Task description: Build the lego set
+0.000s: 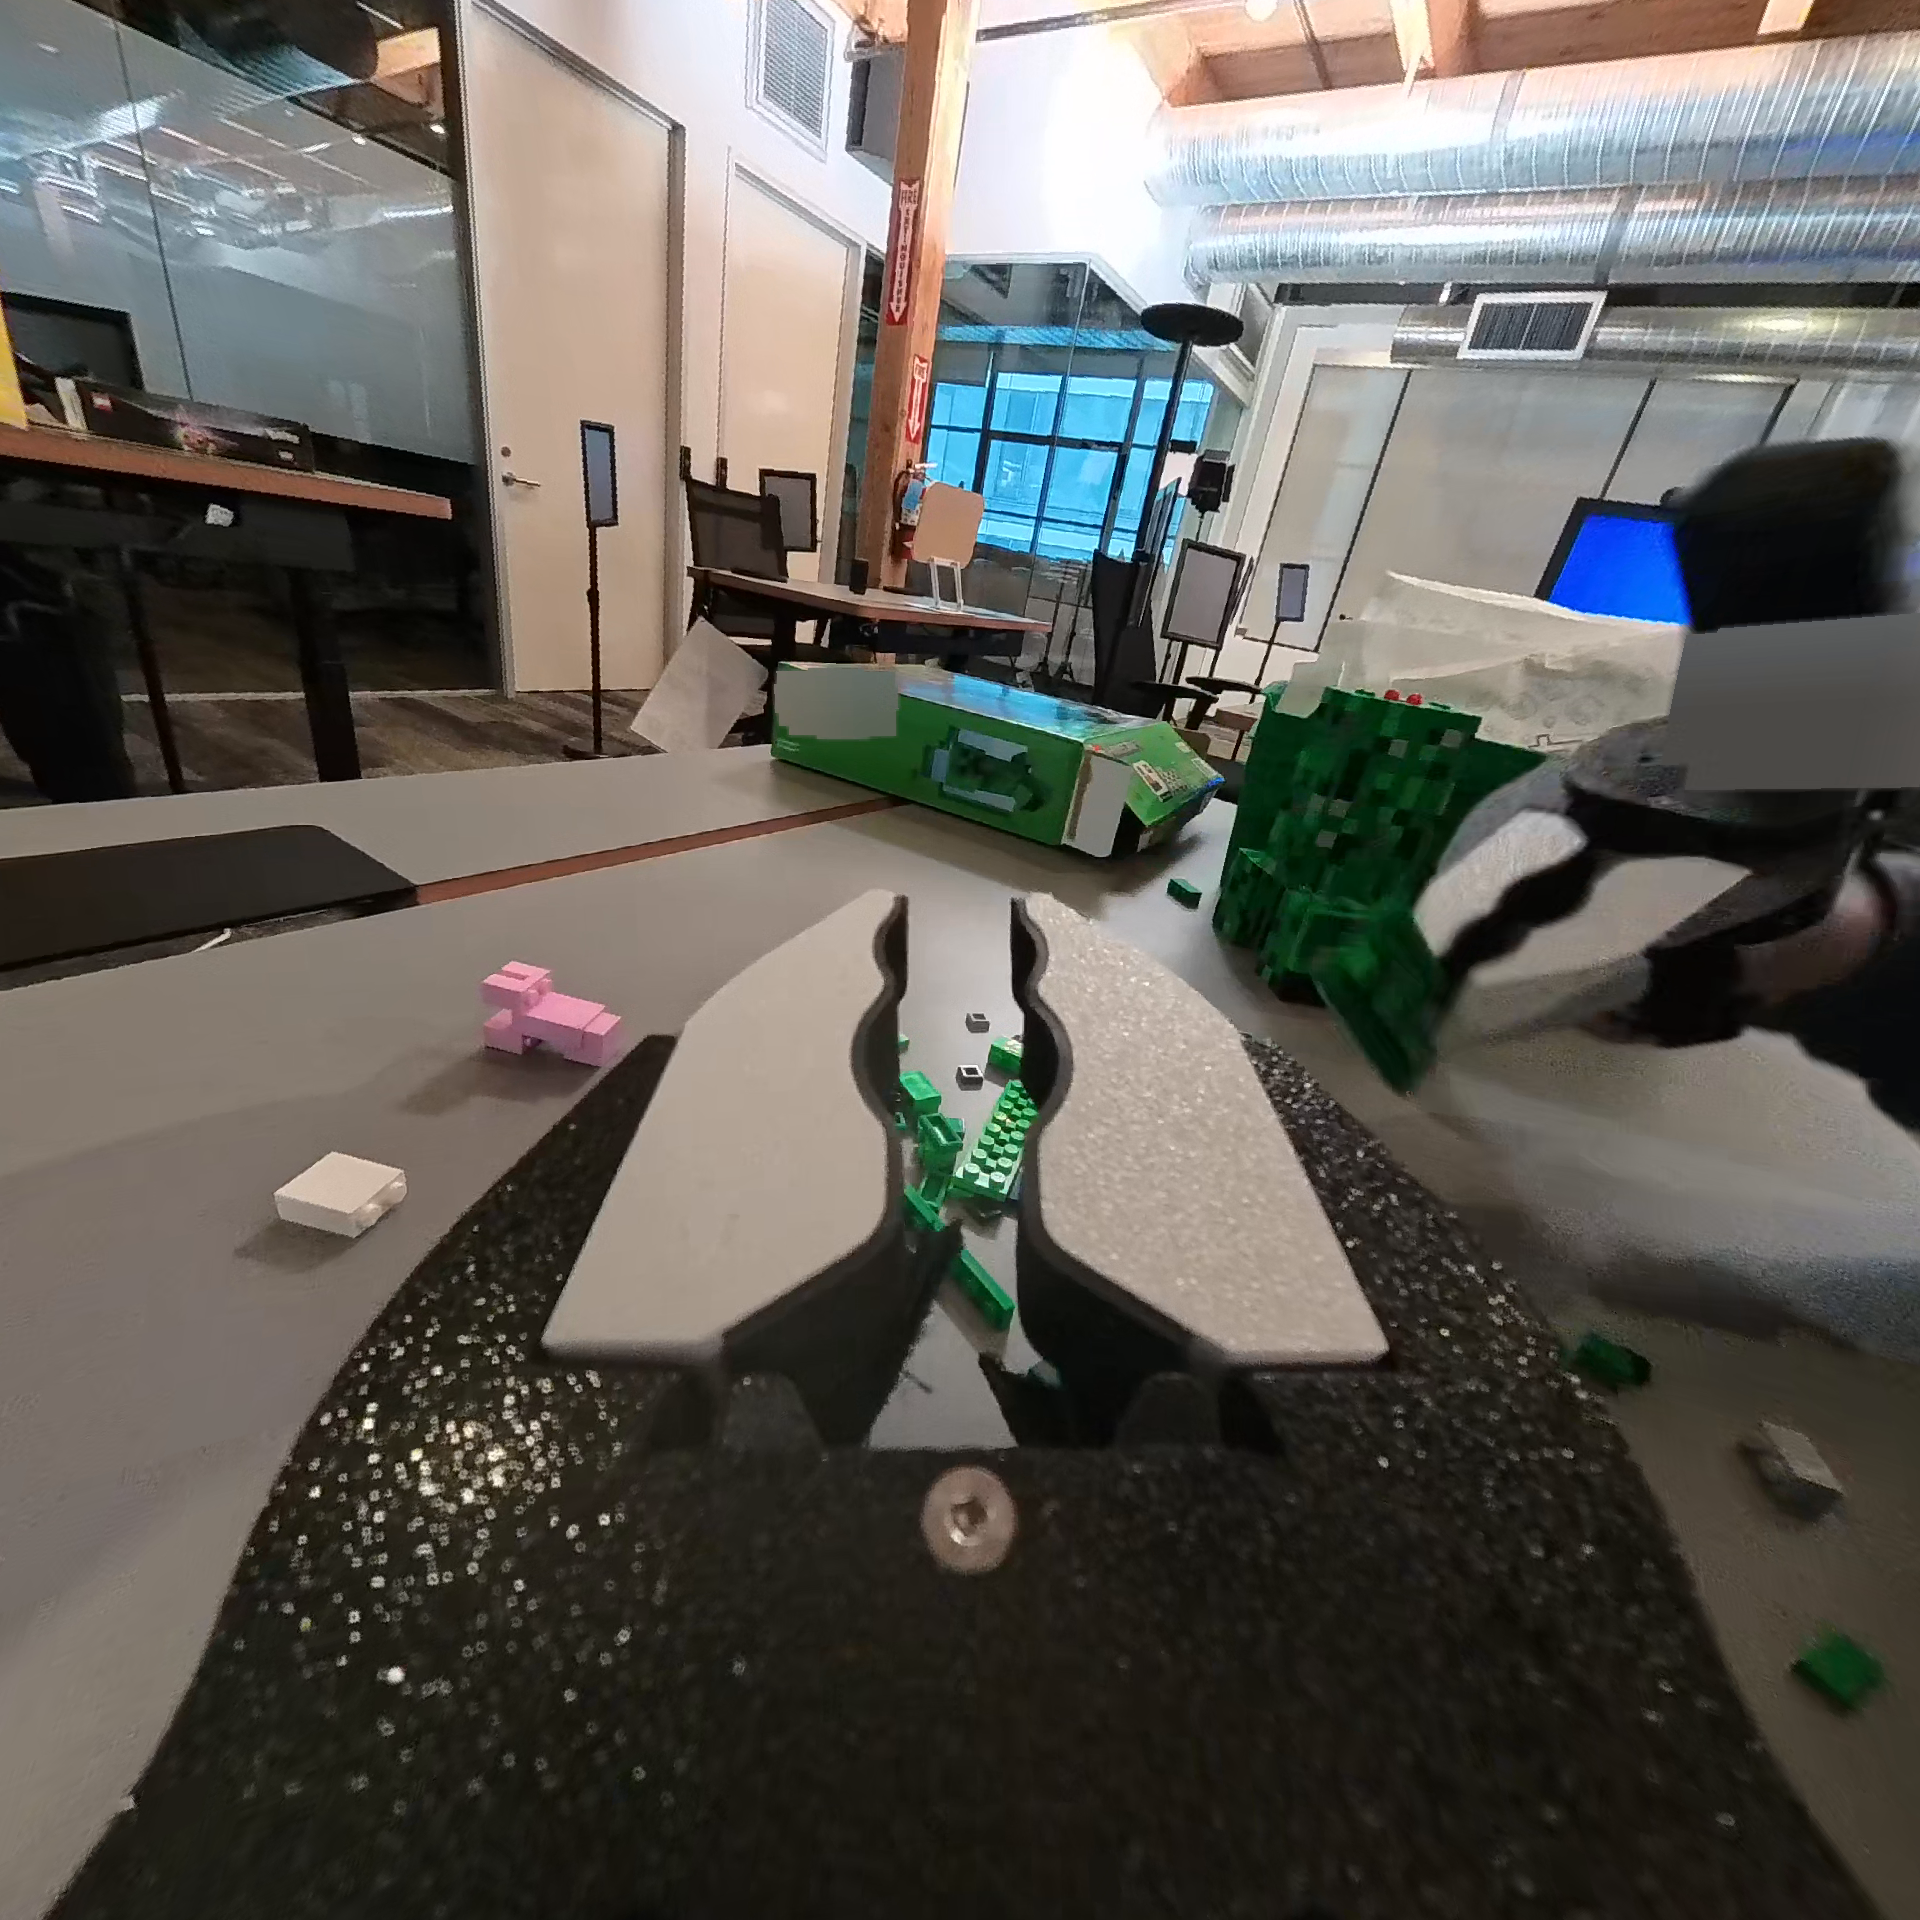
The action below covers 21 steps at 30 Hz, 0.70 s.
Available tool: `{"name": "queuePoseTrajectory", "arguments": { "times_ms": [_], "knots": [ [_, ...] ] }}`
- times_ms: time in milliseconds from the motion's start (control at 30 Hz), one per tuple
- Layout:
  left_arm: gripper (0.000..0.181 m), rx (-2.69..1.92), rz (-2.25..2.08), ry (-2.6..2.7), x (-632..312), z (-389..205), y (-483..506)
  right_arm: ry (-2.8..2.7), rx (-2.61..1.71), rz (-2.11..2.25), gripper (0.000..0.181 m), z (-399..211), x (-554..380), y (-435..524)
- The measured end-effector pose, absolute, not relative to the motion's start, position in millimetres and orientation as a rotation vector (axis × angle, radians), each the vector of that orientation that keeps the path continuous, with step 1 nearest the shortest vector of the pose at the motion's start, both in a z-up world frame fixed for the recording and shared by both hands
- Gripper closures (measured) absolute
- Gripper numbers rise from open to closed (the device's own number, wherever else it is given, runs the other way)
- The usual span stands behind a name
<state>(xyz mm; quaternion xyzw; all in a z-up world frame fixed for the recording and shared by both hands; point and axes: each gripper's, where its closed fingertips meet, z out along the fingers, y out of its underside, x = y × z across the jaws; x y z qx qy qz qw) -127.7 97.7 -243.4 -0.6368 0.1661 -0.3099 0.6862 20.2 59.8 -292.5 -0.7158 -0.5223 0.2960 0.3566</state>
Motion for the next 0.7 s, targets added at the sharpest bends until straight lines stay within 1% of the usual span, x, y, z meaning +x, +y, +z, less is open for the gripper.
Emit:
{"name": "queuePoseTrajectory", "arguments": {
  "times_ms": [33,67,100,167,200,300,400,467,567,633,700],
  "knots": [
    [0.164,-1.428,-0.695,0.38,-126.6,-243.7,97.4,-1.414,-1.989,0.887,0.175,-302.1,29.7,45.3],
    [0.164,-1.43,-0.692,0.39,-125.2,-244.0,97.1,-1.424,-2.11,0.992,0.168,-306.4,38.0,36.5],
    [0.164,-1.433,-0.684,0.401,-123.7,-244.7,96.8,-1.397,-2.206,1.075,0.152,-308.1,44.4,32.4],
    [0.163,-1.441,-0.663,0.436,-118.9,-246.4,96.0,-1.408,-2.308,1.176,0.141,-312.5,55.9,25.6],
    [0.163,-1.448,-0.651,0.457,-116.0,-247.7,95.5,-1.408,-2.337,1.155,0.135,-317.0,60.5,28.4],
    [0.162,-1.469,-0.599,0.529,-106.8,-252.7,93.9,-1.397,-2.315,0.989,0.131,-324.9,67.4,43.6],
    [0.162,-1.469,-0.526,0.615,-97.4,-256.6,90.5,-1.541,-2.1,0.883,0.122,-320.2,67.8,39.0],
    [0.164,-1.465,-0.474,0.692,-88.9,-259.6,87.0,-1.718,-1.891,0.795,0.123,-324.5,67.9,24.6],
    [0.167,-1.456,-0.482,0.889,-60.8,-264.3,69.9,-1.831,-1.676,0.592,0.132,-336.8,67.5,21.3],
    [0.169,-1.449,-0.578,1.055,-30.7,-266.2,48.9,-1.857,-1.654,0.597,0.131,-342.0,66.0,18.1],
    [0.17,-1.497,-0.721,1.233,0.3,-275.8,22.2,-1.892,-1.719,0.691,0.13,-348.0,65.8,11.4]
  ]
}}
